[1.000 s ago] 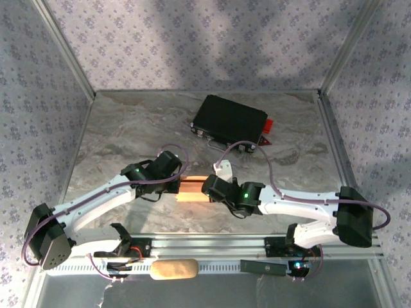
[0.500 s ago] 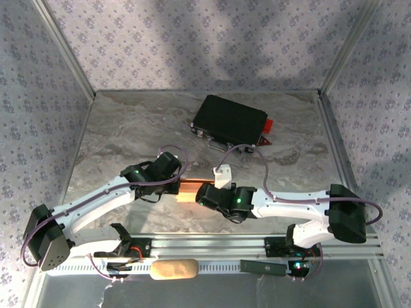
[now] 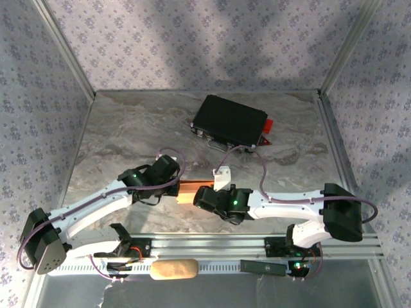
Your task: Fold the paper box
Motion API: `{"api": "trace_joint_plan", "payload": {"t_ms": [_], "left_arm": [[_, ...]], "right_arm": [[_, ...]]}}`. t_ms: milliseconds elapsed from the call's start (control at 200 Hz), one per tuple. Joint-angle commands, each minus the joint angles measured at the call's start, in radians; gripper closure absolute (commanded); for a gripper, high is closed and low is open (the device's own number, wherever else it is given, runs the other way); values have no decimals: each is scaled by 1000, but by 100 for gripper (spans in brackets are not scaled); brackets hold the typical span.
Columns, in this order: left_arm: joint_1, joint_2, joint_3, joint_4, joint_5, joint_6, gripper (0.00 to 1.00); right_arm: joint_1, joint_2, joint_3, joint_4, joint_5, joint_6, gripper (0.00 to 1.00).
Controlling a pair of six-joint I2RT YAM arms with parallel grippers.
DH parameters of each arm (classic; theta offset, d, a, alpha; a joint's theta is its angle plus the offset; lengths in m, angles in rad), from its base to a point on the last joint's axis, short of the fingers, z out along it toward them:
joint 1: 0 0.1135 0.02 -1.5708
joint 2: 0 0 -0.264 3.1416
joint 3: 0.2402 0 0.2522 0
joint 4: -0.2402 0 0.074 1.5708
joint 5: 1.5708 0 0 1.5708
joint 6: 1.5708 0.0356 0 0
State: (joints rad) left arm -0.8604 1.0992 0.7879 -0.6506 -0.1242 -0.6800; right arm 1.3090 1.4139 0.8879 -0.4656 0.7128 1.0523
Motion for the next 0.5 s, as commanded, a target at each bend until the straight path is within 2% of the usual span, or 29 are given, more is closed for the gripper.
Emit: {"api": "trace_joint_plan", "payload": {"t_ms": [0, 155, 495], "left_arm": [[-13, -24, 7, -13, 2, -17, 83], [-23, -43, 28, -21, -4, -21, 75], [-25, -113, 63, -80, -24, -31, 71]], "right_arm": [[13, 23, -6, -69, 3, 24, 100], [14, 23, -4, -66, 6, 12, 100], [14, 26, 0, -75, 6, 3, 100]]}}
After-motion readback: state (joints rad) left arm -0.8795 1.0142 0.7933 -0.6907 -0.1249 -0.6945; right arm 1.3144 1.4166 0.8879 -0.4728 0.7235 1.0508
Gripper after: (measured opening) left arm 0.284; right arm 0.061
